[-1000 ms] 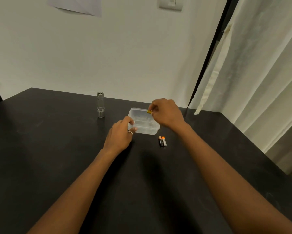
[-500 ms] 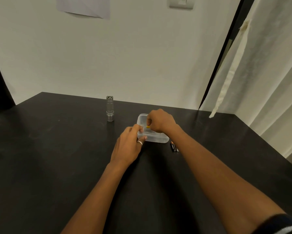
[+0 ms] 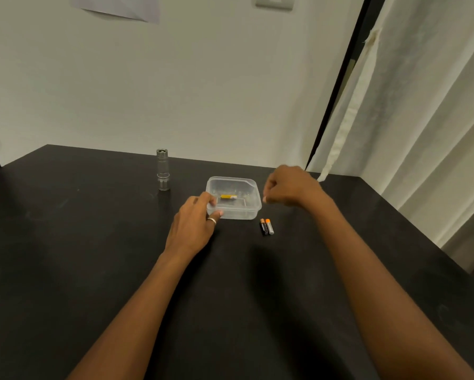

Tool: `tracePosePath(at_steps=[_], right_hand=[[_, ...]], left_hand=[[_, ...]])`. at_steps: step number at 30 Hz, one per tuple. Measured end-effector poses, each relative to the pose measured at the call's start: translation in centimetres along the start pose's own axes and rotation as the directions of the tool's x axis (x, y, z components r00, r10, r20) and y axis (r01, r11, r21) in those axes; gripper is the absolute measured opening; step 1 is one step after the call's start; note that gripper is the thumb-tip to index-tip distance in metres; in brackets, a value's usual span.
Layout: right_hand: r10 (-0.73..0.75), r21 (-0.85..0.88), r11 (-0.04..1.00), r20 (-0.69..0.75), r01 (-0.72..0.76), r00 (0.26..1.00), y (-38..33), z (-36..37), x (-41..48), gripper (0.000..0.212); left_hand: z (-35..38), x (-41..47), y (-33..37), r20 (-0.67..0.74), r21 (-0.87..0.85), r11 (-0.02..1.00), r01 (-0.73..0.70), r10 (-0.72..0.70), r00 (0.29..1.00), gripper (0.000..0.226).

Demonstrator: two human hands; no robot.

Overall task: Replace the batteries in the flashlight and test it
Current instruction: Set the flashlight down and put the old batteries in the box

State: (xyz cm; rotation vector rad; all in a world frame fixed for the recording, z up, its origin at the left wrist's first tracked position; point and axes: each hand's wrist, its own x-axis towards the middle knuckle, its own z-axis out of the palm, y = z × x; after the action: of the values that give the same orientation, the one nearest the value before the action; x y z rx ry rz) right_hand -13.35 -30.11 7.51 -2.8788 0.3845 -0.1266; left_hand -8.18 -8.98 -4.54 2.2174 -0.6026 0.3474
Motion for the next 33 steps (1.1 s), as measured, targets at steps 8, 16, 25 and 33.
tracePosePath(at_steps=[8,16,25,33], right_hand=[[-0.048,0.106,0.994,0.220,0.025,0.974,1.4,3.8,-2.4,0.052],[-0.086,0.183,0.982,0.219,0.046,0.972,1.7,4.5,-2.1,0.055],[-0.187,0.242,0.951,-0.046,0.192,0.981,0.7,1.2,-0.9,0.047],[-0.273,0.238,0.922,-0.158,0.305,0.949,-3.2,2.8,3.3,0.033]], left_hand=[[-0.1,0.1,0.0,-0.013,-0.017,1.000,0.023,-0.024,1.000,0.020],[-0.1,0.1,-0.1,-0.014,-0.032,0.999,0.034,-0.034,0.999,0.018],[0.0,0.1,0.0,-0.009,-0.027,0.999,0.043,-0.043,0.999,0.020],[-0.1,0.2,0.2,-0.014,-0.033,0.999,0.038,-0.039,0.999,0.023]])
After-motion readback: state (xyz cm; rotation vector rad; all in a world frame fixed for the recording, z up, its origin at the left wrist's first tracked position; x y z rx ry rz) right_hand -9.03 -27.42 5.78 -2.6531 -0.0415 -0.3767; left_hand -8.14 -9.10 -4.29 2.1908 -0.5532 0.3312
